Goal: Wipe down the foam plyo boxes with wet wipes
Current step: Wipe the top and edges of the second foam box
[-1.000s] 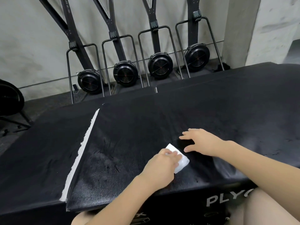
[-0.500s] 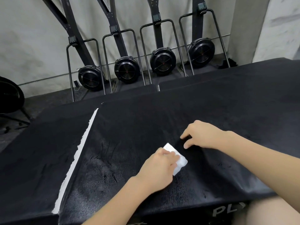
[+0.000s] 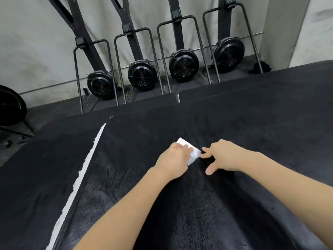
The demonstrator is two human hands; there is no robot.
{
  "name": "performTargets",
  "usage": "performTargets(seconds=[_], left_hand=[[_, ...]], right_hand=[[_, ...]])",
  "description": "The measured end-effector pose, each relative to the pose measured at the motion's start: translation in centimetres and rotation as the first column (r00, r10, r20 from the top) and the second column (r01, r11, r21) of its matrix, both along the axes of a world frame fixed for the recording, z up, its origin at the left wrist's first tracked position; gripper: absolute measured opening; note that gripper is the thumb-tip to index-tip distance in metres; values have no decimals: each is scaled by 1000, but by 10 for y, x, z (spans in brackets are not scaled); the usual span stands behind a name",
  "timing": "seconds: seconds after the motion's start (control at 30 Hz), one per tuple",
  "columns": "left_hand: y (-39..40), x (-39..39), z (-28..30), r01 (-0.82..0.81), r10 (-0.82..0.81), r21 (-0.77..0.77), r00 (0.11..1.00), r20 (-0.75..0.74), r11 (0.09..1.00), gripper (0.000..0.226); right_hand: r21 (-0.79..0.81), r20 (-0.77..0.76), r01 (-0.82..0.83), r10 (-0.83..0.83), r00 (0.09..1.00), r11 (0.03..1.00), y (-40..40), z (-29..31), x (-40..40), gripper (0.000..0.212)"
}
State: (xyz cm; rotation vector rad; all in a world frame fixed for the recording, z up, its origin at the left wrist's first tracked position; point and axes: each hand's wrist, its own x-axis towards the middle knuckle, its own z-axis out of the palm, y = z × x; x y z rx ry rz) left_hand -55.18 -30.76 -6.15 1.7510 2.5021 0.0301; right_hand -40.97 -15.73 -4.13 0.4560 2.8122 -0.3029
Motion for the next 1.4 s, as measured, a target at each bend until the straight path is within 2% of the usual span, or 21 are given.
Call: performTargets(seconds=[0.1,0.23,0.33,0.4,0.47,0.63,0.8,0.9,1.0,1.1,1.23,1.4], left_hand=[[23,-19,2,-40,40,-22,999,7,999,40],[33,-16,9,-116,115,56,993,26,992,34],[16,-3,3,-21,21,18,999,-30,1000,23],[3,3,-1,13,-13,41,1000,-13,999,21],[3,-3,-2,-2,-1,65,999,47,998,26],[41,-37,5,-72,68,54,996,62,996,36],[68,-62,-3,-163,157,56,984,88,985,27],[58,-54,-2,-165,153,92,980,129,982,19],[35,-36,7,-117,90,142,980,180,983,26],[17,-22,15,-61,27,172,980,195,983,29],[14,-27,11,-8,-10,116,989,150,993,25],[44,-58,8,-85,83,9,989,121,996,35]], right_hand=[[-2,10,-1,1,1000,1000,3,3,-3,75],[-27,4,9,-9,1000,1000,3,2,-2,75],[-27,1,8,-8,1000,1000,3,1,-1,76],[-18,3,9,-9,1000,1000,3,1,-2,77],[13,22,-4,4,1000,1000,3,-1,-3,77],[50,56,-29,27,998,998,2,0,-4,78],[39,21,-18,17,1000,999,4,0,-5,77],[-29,-56,69,-70,996,997,7,7,-9,62],[-18,-178,147,-148,973,989,20,17,-17,42],[27,-248,177,-165,955,984,33,24,-37,53],[-35,-95,126,-128,987,991,50,14,-66,75],[-30,-29,92,-93,995,995,64,2,-78,76]])
